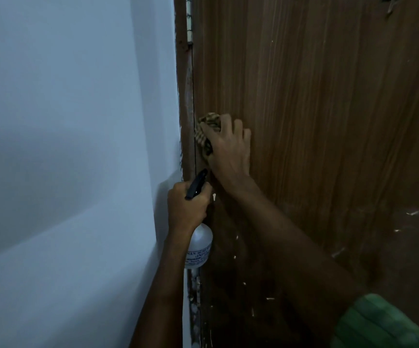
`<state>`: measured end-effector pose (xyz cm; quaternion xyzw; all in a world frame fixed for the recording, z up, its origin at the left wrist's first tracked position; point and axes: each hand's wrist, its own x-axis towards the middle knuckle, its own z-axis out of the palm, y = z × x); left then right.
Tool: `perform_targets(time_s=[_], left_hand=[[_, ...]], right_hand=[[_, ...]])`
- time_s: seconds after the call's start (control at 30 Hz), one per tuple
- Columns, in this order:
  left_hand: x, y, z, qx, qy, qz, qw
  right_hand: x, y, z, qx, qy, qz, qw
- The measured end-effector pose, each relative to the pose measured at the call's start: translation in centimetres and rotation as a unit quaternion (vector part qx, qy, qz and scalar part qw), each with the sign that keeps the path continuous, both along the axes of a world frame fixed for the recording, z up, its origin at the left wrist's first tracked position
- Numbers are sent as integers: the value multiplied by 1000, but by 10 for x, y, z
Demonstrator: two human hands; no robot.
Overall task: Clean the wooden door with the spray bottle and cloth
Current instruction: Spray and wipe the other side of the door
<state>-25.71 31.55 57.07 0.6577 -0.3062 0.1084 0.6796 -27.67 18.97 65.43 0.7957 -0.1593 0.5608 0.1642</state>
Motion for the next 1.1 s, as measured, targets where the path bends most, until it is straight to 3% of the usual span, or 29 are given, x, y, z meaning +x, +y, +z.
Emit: perform_targets(time_s=[0.23, 0.4, 0.47, 0.63, 0.7, 0.93, 1.1], left_hand=[[8, 15, -7, -14, -2, 13, 1000], [10, 11, -11, -10, 22, 3, 1000], [11, 9, -17, -11, 29, 8, 999], [13, 15, -42, 0, 7, 16, 1000], [10, 16, -52, 22, -3, 8, 1000], [8, 12, -76, 101, 45, 14, 994], [3, 12, -84, 91, 49, 28, 994]], right_hand=[[5, 1, -88, -63, 79, 59, 993], [24, 2, -9, -22, -10, 14, 1000], [27, 4, -9, -21, -18, 19, 999], [6, 6, -116, -32, 119, 105, 987], [-5, 4, -125, -30, 187, 113, 975], [-19, 0, -41, 41, 35, 78, 996], [-12, 3, -72, 34, 24, 73, 996]])
